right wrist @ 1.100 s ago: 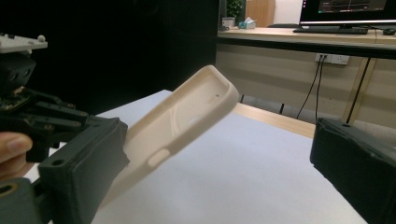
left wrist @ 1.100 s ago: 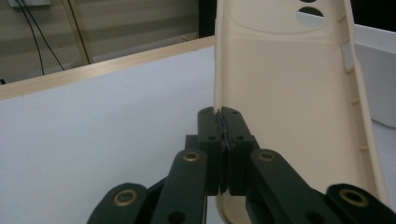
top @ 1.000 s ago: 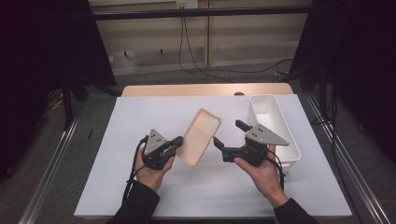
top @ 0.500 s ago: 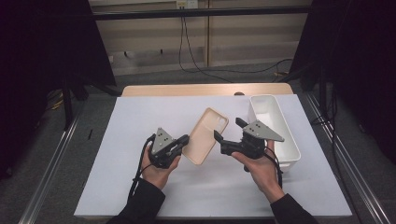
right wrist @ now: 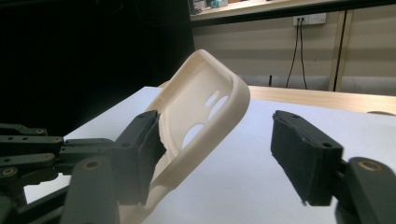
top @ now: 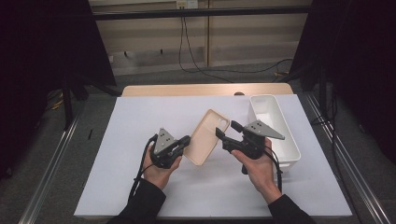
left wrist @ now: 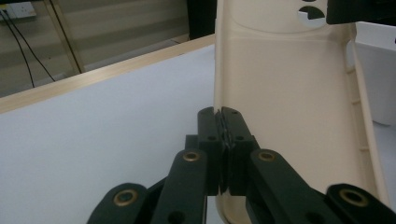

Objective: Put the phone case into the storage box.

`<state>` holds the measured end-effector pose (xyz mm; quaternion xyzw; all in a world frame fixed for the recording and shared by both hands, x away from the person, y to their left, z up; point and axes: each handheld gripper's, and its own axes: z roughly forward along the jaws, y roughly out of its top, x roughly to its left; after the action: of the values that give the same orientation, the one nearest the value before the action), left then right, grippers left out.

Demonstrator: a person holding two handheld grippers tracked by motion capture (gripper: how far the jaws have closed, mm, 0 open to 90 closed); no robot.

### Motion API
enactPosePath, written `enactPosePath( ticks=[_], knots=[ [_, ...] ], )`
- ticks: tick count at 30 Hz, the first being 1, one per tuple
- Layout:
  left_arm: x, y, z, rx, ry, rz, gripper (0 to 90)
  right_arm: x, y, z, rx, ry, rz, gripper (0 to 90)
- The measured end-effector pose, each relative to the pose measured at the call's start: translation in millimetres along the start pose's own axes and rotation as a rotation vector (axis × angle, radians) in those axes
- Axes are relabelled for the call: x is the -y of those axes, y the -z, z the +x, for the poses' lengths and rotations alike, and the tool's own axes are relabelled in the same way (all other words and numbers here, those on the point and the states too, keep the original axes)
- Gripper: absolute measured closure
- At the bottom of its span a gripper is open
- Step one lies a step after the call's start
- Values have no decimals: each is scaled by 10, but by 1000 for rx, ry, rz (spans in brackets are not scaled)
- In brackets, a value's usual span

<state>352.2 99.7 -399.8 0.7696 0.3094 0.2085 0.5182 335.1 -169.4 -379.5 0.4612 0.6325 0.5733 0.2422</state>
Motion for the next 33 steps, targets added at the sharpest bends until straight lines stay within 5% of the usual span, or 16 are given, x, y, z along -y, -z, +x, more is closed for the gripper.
enactPosePath(
  ticks=[21,33],
  knots=[
    [34,-26,-46,8,-18,1,875,65,-66,-49,9,-110,37,679],
    [63,-64,-45,20,-26,28,871,59,-48,-26,-6,-62,20,763]
  ],
)
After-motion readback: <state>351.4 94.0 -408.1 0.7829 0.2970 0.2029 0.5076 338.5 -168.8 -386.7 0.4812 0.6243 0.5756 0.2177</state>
